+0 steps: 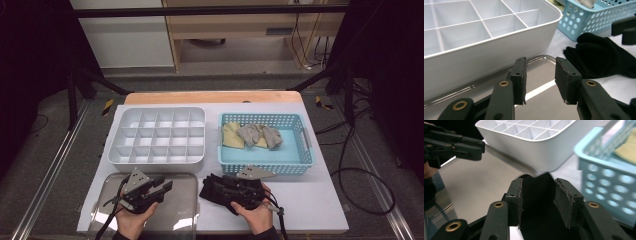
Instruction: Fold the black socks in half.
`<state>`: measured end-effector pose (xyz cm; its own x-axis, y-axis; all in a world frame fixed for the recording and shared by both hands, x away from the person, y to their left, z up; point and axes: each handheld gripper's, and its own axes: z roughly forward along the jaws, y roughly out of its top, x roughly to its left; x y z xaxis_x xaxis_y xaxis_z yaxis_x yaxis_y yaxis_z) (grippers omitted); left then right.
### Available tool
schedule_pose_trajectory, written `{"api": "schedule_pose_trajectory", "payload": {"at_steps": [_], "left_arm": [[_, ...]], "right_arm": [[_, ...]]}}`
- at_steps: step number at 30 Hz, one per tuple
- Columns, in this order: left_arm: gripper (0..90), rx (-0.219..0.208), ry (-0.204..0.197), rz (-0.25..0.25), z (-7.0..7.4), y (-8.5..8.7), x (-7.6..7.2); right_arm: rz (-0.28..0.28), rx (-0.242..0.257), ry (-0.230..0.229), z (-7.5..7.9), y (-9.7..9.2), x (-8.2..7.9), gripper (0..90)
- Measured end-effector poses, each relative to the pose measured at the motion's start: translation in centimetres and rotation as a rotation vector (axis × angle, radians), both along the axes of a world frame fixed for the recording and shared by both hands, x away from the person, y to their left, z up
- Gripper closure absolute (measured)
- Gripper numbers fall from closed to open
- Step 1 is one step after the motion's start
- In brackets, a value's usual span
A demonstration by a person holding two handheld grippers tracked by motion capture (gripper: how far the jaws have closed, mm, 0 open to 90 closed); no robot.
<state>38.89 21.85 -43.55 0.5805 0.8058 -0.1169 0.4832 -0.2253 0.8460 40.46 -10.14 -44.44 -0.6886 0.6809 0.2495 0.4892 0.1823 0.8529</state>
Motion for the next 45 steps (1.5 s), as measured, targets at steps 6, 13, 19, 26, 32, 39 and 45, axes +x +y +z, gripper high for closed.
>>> {"api": "schedule_pose_trajectory", "payload": {"at_steps": [6,13,19,26,32,39,45], "left_arm": [[59.7,-0.012,0.020,-0.041,0.1,-1.3,0.2],[56.7,-0.019,0.032,-0.088,0.5,-3.4,0.6],[52.9,0.014,0.046,-0.124,0.5,-5.9,1.0],[48.7,0.039,0.104,-0.159,-0.6,-8.2,1.8],[47.2,0.039,0.130,-0.146,-1.3,-9.1,2.4],[62.1,0.067,0.145,-0.114,-1.9,-9.2,3.0],[74.7,0.029,0.143,-0.138,-2.0,-9.3,3.0]], "right_arm": [[-0.069,-0.063,0.003,-0.2,-2.7,-0.7,62.4],[-0.101,-0.093,0.030,-1.2,-4.7,-1.7,64.6],[-0.092,-0.079,0.019,-1.3,-5.4,-2.6,61.7],[-0.081,-0.088,0.028,-2.0,-4.6,-2.8,54.6],[-0.072,-0.107,0.022,-2.6,-3.8,-2.8,48.8],[-0.073,-0.129,0.042,-3.4,-3.8,-2.9,45.5],[-0.059,-0.109,0.027,-3.4,-3.4,-3.2,38.5]]}}
